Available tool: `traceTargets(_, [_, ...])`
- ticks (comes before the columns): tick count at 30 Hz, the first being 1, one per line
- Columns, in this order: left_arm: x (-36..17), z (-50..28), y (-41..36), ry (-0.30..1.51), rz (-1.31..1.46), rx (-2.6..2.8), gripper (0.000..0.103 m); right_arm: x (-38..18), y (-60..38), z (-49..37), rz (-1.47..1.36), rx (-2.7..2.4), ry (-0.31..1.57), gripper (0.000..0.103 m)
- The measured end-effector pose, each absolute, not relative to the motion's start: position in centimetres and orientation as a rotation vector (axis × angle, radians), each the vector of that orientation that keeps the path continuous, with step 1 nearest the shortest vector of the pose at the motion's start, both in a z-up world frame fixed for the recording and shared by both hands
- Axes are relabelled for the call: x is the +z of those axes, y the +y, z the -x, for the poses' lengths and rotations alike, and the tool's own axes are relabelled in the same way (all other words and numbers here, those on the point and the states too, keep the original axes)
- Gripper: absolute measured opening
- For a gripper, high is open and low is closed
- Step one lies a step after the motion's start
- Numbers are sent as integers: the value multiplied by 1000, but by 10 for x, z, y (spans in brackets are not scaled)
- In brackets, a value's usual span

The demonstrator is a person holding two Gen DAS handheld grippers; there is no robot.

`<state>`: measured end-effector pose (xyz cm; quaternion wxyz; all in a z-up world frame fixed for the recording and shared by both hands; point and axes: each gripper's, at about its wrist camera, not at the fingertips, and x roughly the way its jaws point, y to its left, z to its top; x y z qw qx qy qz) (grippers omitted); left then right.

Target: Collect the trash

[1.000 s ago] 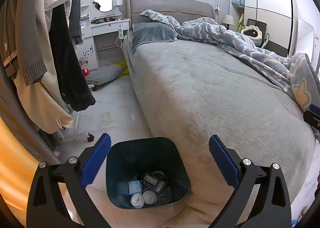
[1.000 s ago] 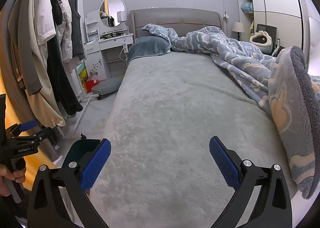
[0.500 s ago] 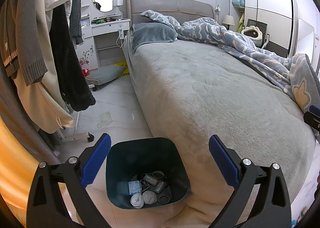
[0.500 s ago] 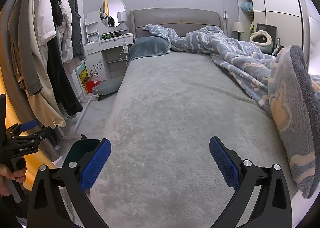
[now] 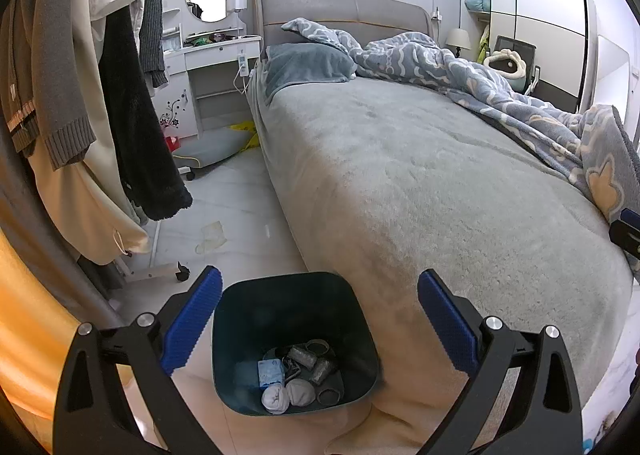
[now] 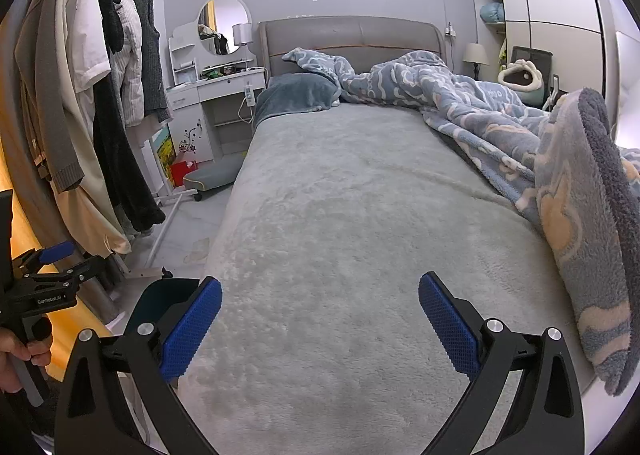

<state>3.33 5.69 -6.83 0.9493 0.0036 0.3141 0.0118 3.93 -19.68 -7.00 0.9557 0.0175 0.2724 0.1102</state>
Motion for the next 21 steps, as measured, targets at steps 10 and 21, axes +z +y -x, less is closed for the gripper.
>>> traceTargets(10, [-69,-33,56,645,-9,26,100,-71,-195,-38,-38,219,555,100])
traceTargets(21, [-70,-33,57,645,-10,29,100,-71,-196,-38,-38,219,554,100])
